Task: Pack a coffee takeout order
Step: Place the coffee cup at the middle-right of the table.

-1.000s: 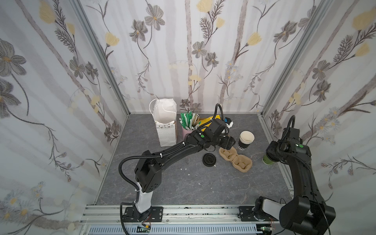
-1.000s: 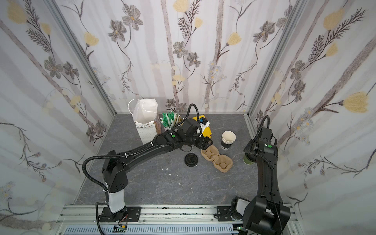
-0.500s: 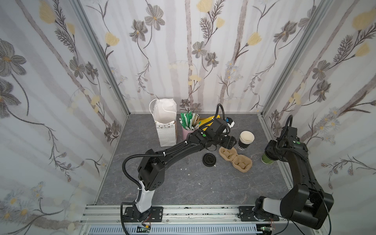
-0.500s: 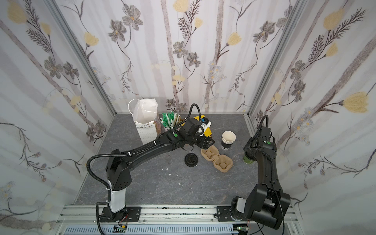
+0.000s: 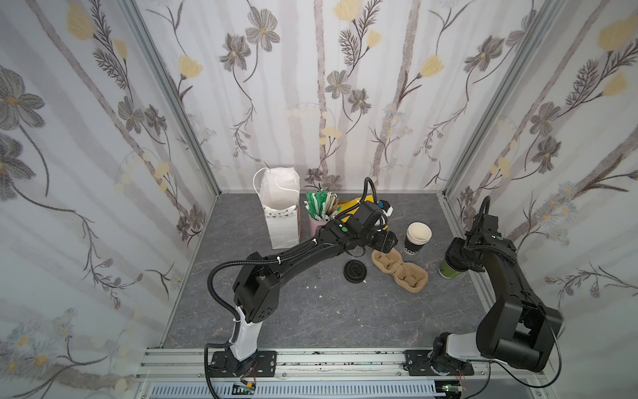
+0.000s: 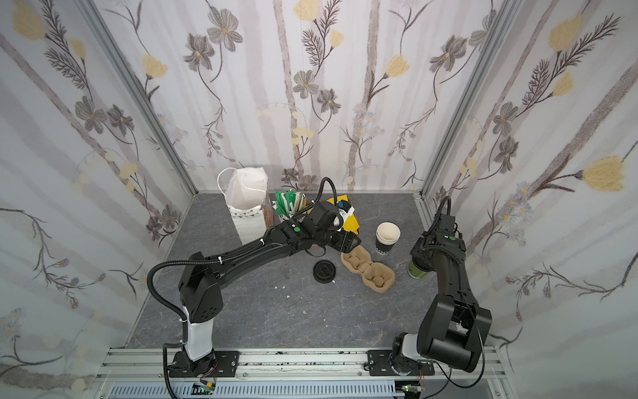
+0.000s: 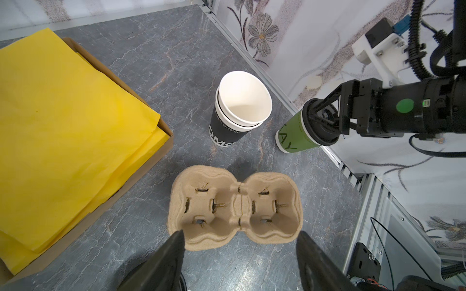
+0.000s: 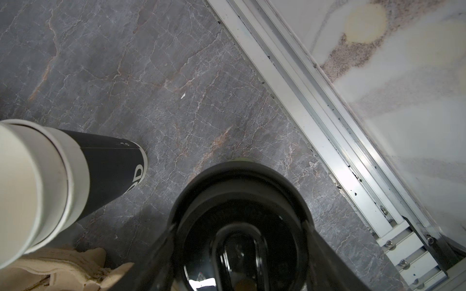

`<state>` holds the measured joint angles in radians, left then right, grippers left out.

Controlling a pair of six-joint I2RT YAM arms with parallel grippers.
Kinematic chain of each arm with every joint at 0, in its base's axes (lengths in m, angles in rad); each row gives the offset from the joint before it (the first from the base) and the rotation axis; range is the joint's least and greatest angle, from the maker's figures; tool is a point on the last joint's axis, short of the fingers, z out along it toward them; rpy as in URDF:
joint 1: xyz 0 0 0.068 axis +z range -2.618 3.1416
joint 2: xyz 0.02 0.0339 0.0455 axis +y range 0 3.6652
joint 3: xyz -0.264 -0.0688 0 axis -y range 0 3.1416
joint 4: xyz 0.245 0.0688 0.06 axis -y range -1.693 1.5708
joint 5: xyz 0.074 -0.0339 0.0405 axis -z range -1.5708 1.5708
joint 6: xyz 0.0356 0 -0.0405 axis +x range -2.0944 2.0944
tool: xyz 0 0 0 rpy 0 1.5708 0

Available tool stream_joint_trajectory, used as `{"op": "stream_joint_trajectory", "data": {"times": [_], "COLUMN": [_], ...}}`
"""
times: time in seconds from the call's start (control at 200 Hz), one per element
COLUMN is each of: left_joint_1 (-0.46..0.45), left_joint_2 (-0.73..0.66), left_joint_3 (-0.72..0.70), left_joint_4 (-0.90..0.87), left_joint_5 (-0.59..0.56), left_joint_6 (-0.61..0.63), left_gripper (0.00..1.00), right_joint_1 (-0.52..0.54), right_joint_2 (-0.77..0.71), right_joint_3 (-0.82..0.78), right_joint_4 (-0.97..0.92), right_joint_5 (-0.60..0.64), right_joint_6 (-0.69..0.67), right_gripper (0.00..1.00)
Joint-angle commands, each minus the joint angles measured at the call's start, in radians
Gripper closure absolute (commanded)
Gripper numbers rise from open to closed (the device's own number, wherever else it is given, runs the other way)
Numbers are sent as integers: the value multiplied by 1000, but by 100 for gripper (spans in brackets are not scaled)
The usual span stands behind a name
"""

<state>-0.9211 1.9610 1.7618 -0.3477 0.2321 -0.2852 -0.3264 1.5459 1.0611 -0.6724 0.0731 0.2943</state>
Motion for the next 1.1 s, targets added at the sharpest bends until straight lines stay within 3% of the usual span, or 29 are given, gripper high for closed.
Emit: {"op": "stream_joint_trajectory", "data": {"times": [0.0, 0.1, 0.265, 0.525, 0.784, 0.894, 1.094], "left_joint_1": [4, 5, 13, 29, 55, 69, 117], "left_joint_2": [-10, -16, -20, -46, -155, -251, -536], "left_joint_3": [-6, -8, -10, -13, -70, -123, -324], "left_joint_4": [18, 18, 18, 18, 18, 18, 15], "left_joint_5": [-2, -4, -4, -7, -61, -98, -209], "left_joint_6": [-7, -8, -1, 10, 16, -4, -110], "left_gripper": [27, 27, 27, 28, 28, 28, 30], "right_joint_1": [1, 1, 1, 1, 30, 103, 342], "right_joint_2": [12, 14, -7, -94, -210, -257, -274], "right_joint_3": [16, 25, 25, 34, 85, 142, 242], "right_joint_4": [41, 28, 8, -42, -115, -140, -142], "right_joint_5": [-16, -2, 14, 53, 44, 25, -16], "right_joint_6": [-10, -14, -14, -14, -7, -6, -22], "right_gripper": [25, 17, 12, 12, 17, 21, 28]}}
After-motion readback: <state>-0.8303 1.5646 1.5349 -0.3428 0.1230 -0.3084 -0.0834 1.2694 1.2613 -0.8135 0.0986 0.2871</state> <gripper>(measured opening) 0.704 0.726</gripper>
